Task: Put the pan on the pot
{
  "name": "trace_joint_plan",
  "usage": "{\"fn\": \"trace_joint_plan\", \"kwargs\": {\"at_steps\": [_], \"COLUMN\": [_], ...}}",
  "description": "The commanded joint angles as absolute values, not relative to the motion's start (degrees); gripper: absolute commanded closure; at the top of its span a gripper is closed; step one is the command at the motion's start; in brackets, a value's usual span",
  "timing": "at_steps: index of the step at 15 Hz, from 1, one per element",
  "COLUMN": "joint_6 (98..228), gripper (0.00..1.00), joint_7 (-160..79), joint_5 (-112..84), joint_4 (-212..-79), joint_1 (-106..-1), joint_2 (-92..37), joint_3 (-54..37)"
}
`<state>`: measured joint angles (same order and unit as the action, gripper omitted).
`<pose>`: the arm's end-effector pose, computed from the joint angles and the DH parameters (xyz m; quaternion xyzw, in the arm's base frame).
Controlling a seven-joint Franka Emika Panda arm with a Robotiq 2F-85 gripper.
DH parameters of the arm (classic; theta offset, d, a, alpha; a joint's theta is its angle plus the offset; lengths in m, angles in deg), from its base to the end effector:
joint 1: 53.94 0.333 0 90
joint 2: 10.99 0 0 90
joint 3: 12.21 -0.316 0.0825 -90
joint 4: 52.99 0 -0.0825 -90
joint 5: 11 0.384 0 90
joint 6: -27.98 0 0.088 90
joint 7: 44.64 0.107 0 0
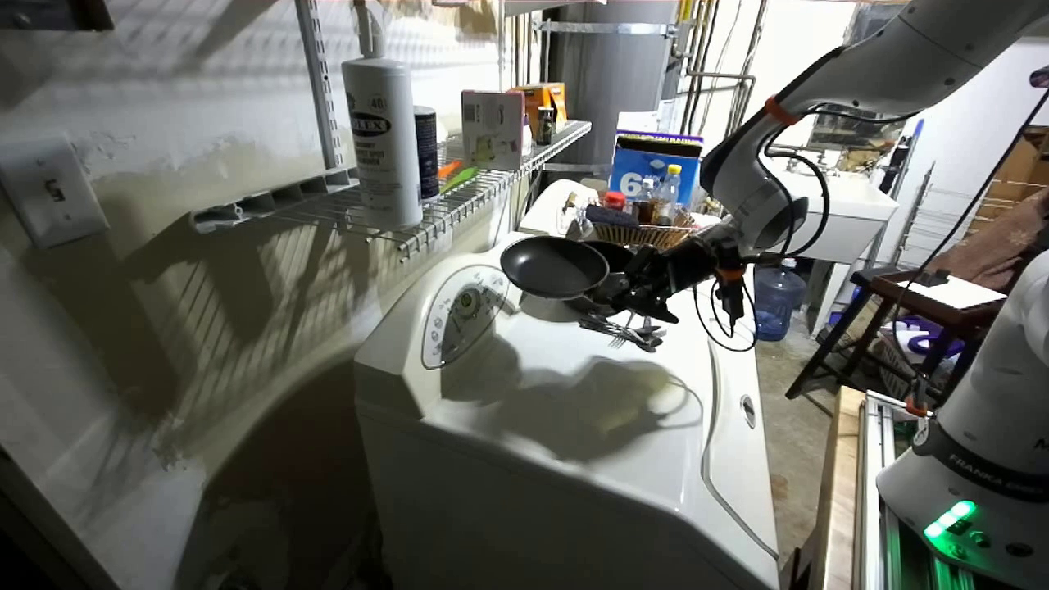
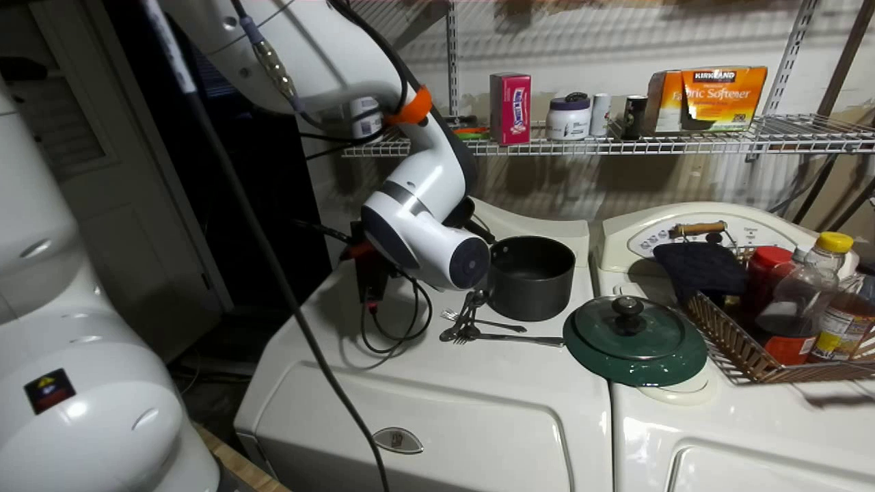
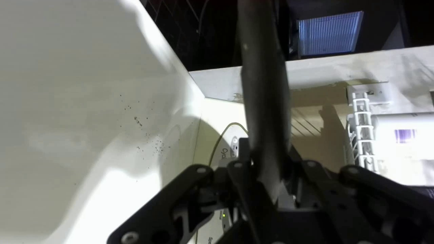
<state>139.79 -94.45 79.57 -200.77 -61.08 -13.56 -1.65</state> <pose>0.4192 -0.0645 0.2466 -0.7698 0.2651 -0.1049 0.5711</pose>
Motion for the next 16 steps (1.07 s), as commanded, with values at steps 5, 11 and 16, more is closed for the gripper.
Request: {"fn": "trace_joint_plan", "kwargs": {"at_steps": [5, 11, 16], "joint_6": [134.1, 128.67, 132.3], "gripper": [0.94, 0.94, 0.94], "joint_7": [-86.69, -85.5, -85.7], "joint_5": [75.68, 76.47, 77.52], "joint_4": [-202.97, -202.05, -201.14], "joint_1": [-66.99, -71.13, -73.2], "joint_2": [-4.88, -6.27, -8.55], "joint_3": [2.05, 5.63, 7.26]}}
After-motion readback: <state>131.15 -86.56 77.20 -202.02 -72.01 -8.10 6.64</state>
